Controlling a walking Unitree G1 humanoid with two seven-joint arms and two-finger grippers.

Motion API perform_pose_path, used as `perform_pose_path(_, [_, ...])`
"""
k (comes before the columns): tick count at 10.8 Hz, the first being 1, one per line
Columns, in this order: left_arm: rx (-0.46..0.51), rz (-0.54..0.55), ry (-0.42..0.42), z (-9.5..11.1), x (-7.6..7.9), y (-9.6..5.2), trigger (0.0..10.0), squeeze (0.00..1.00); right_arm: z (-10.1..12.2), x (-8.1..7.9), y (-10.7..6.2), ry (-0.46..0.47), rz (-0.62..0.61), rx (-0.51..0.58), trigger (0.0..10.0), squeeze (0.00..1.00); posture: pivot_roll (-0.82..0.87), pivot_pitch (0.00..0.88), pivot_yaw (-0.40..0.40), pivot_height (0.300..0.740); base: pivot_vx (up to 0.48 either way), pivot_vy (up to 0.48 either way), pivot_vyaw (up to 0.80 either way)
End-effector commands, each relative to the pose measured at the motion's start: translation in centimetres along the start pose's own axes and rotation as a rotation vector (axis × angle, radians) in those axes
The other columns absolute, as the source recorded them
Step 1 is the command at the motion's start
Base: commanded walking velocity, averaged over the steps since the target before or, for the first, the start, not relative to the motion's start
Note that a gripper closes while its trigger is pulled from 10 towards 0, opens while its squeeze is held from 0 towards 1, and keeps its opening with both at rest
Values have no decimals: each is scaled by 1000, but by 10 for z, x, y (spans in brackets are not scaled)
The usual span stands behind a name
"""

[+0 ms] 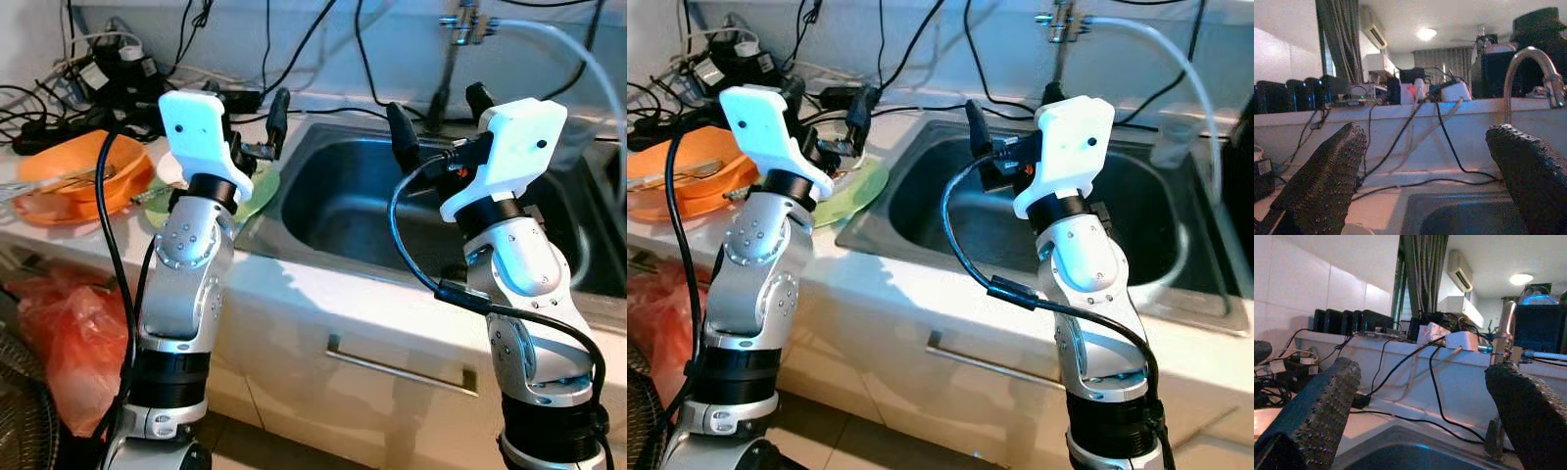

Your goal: Kitchen organization

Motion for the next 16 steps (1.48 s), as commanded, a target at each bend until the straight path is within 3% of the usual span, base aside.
perform_pose_path(1, [-32, -1, 12, -6, -1, 0, 10000, 0, -5, -4, -1, 7, 17, -27, 10000, 0, -65, 0, 72, 740, 0, 0, 0])
perform_pose_path(4, [-97, 11, 28, -22, -4, -2, 10000, 0, -20, -8, -7, 48, 48, -101, 10000, 0, -66, 0, 73, 740, 0, 0, 0])
perform_pose_path(7, [-171, 52, 71, -43, -14, -9, 10000, 0, -45, -24, -21, 166, 125, -233, 10000, 0, -55, 0, 71, 740, 0, 0, 0])
perform_pose_path(13, [-244, 34, 86, -61, -17, -24, 10000, 0, -54, -36, -33, 225, 137, -287, 10000, 0, -34, 0, 70, 740, 0, 0, 0])
perform_pose_path(14, [-261, 22, 86, -65, -17, -25, 10000, 0, -58, -45, -34, 326, 179, -348, 10000, 0, -36, 0, 67, 740, 0, 0, 0])
perform_pose_path(16, [-270, 33, 88, -69, -20, -24, 10000, 0, -59, -53, -38, 352, 231, -378, 10000, 0, -37, 0, 65, 740, 0, 0, 0])
Point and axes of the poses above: a point about 5 cm out from each wrist's last joint towards the gripper, its own y axis pointing out of the wrist towards the gripper, its own z axis along the axis of the wrist's last joint, x = y × z, the point moved 1 cm from there along y, pointing out of the wrist towards the gripper, and after that the axes turned 10 degrees about y, right-handed, at the moved point
